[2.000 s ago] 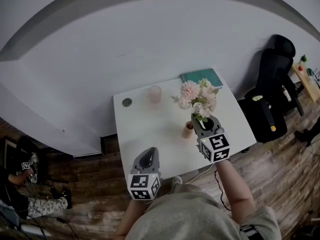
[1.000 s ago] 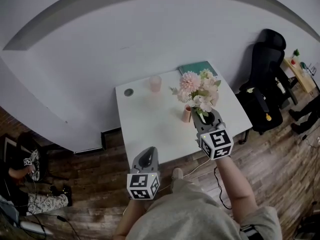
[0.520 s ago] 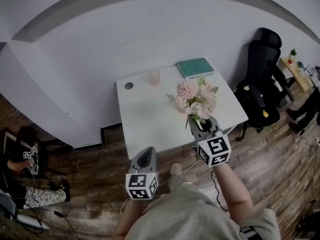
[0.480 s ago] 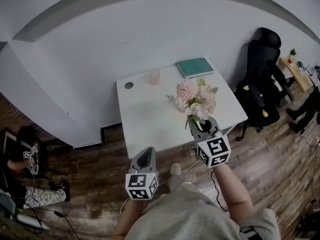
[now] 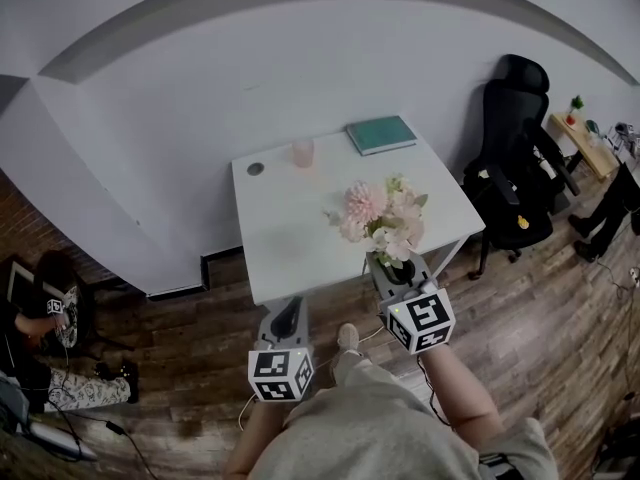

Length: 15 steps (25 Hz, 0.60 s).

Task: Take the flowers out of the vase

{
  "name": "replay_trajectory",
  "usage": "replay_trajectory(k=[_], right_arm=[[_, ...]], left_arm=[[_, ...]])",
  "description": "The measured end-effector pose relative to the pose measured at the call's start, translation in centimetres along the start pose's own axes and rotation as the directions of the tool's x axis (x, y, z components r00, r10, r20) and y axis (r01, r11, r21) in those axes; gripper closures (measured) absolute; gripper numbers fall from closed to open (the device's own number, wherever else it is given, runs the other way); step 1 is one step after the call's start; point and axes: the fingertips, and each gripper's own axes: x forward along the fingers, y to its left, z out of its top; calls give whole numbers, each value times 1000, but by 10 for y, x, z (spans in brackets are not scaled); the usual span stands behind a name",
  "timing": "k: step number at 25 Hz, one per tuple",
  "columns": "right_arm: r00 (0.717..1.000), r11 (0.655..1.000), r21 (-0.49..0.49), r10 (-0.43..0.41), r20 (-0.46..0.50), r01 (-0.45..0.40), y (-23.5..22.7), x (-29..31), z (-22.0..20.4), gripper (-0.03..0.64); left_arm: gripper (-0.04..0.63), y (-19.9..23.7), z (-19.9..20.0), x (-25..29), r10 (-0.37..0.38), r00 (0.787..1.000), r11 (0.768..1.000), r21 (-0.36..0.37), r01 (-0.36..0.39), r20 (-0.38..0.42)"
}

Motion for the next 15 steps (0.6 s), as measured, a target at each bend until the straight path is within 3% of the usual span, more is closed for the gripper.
replay_trajectory(k=[15], right_arm=[[998,999,33,40,-42,-38,38,-46,-28,558]], left_arm=[[574,-17,-13,-27,8,1000,1000,-4,-8,-3]])
